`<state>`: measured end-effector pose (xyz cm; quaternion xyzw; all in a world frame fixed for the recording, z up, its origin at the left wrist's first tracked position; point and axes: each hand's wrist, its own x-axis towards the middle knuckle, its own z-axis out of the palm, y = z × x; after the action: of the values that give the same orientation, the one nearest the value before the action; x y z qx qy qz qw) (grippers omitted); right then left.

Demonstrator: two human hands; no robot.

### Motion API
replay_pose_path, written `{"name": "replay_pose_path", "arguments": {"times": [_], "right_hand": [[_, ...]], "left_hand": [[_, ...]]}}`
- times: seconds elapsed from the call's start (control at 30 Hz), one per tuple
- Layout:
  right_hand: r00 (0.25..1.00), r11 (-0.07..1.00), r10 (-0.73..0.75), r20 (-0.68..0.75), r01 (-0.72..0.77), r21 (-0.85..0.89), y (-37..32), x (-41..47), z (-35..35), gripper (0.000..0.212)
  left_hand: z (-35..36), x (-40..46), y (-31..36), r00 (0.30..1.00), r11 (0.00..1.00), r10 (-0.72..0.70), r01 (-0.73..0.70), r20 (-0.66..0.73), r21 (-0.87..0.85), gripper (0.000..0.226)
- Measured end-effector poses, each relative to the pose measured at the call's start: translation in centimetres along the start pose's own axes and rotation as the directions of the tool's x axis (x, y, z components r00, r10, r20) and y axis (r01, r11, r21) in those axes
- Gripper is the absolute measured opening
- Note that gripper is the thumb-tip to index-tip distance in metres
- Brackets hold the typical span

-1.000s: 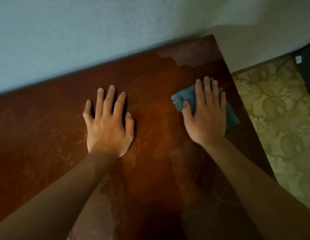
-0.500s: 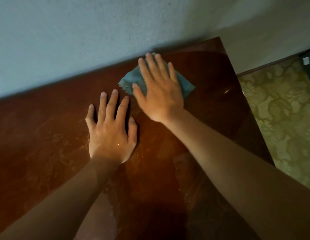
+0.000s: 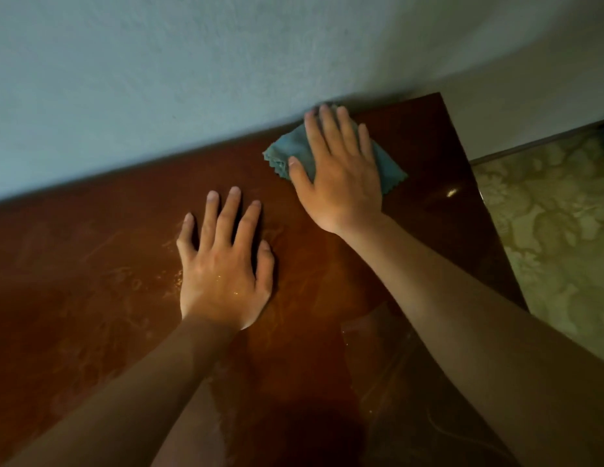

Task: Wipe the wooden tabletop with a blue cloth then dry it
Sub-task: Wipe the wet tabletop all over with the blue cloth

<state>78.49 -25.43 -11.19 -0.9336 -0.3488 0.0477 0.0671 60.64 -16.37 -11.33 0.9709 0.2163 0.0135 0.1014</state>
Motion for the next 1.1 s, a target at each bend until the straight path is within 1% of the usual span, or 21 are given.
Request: {"name": "replay_pose_path", "arguments": {"times": [0.03,0.07,0.13,0.23,0.3,0.33,0.37,0.4,0.5,0.57,0.63,0.67,0.7,0.73,0.8,0.83,0.9,0.93,0.97,1.03,1.1], "right_hand": [[1.000,1.000,-0.011,-0.004,0.011,0.004,1.1,0.0,-0.2,0.074],[1.000,1.000,0.012,-0.015,-0.012,0.006,2.9,0.2,-0.6,0.073],[0.989,0.990,0.141,-0.037,-0.142,-0.010,7.6,0.7,-1.5,0.071],[0.931,0.931,0.364,-0.008,-0.363,0.033,13.5,0.9,-2.5,0.071],[0.892,0.891,0.451,-0.008,-0.450,0.058,13.6,0.4,-2.6,0.070],[0.885,0.885,0.464,-0.018,-0.463,0.045,12.3,-0.1,-2.6,0.070],[0.895,0.896,0.444,-0.028,-0.444,0.025,10.6,-1.0,-2.3,0.070],[0.919,0.920,0.392,-0.032,-0.392,0.011,8.4,-2.2,-2.0,0.070],[0.992,0.991,0.123,-0.008,-0.122,0.046,0.5,-7.4,-0.5,0.069],[1.000,0.998,-0.020,0.020,0.019,0.052,-3.1,-10.7,0.6,0.069],[0.996,0.994,-0.089,0.016,0.088,0.060,-2.6,-11.7,0.8,0.066],[0.997,0.995,-0.080,-0.001,0.080,0.065,-1.2,-11.6,0.5,0.065],[1.000,0.998,-0.028,-0.010,0.029,0.058,0.7,-11.4,0.1,0.065],[0.998,0.998,0.061,-0.023,-0.060,0.033,3.1,-11.1,-0.3,0.066],[0.962,0.961,0.274,-0.005,-0.274,-0.016,7.9,-10.7,-1.3,0.070],[0.935,0.935,0.354,0.008,-0.354,-0.028,9.7,-11.0,-1.6,0.071],[0.900,0.900,0.436,-0.005,-0.436,-0.011,10.1,-11.8,-1.7,0.071],[0.895,0.895,0.445,-0.026,-0.445,-0.001,8.9,-12.3,-1.4,0.070],[0.905,0.906,0.423,-0.041,-0.424,0.005,7.0,-13.0,-1.0,0.070],[0.958,0.959,0.284,-0.045,-0.283,0.027,2.0,-15.2,-0.1,0.068],[0.991,0.992,0.123,-0.045,-0.121,0.045,-2.1,-18.0,1.1,0.066]], "left_hand": [[0.0,0.0,0.0,1.000,1.000,-0.002,0.002,0.003,-0.003,0.056],[0.0,0.0,0.0,1.000,1.000,-0.003,0.003,0.006,-0.009,0.056],[0.0,0.0,0.0,1.000,1.000,-0.007,0.007,0.012,-0.017,0.057],[0.1,0.0,0.0,1.000,1.000,-0.005,0.005,0.007,-0.020,0.056],[0.2,0.0,0.0,1.000,1.000,-0.002,0.002,0.006,-0.022,0.056],[0.2,0.1,0.0,1.000,1.000,0.001,-0.001,0.006,-0.023,0.056],[0.2,0.1,0.0,1.000,1.000,0.003,-0.003,0.006,-0.027,0.056],[0.2,0.1,-0.1,1.000,0.999,0.003,-0.003,0.004,-0.033,0.056],[0.3,0.1,-0.1,1.000,0.999,-0.001,0.001,-0.003,-0.040,0.056],[0.3,0.1,-0.2,1.000,0.999,0.007,-0.008,-0.004,-0.033,0.058],[0.3,0.1,-0.4,1.000,0.999,0.027,-0.027,-0.007,-0.039,0.059],[0.3,0.1,-0.4,0.999,0.998,0.033,-0.033,-0.008,-0.049,0.058],[0.3,0.2,-0.5,0.999,0.998,0.032,-0.033,-0.010,-0.061,0.058],[0.2,0.2,-0.5,1.000,0.997,0.029,-0.029,-0.010,-0.070,0.058],[0.1,0.2,-0.4,1.000,0.996,0.027,-0.028,-0.007,-0.081,0.059],[0.1,0.1,-0.5,1.000,0.995,0.029,-0.029,-0.008,-0.092,0.060],[0.0,0.1,-0.6,0.999,0.991,0.032,-0.033,-0.008,-0.129,0.061],[-0.1,0.2,-0.6,1.000,0.988,0.030,-0.030,-0.004,-0.154,0.062],[-0.3,0.3,-0.6,1.000,0.983,0.025,-0.024,0.005,-0.180,0.062],[-0.8,0.2,-0.5,0.999,0.976,0.029,-0.024,0.022,-0.216,0.061],[-1.1,-0.6,-0.1,0.997,0.974,0.072,-0.066,0.021,-0.215,0.060]]}}
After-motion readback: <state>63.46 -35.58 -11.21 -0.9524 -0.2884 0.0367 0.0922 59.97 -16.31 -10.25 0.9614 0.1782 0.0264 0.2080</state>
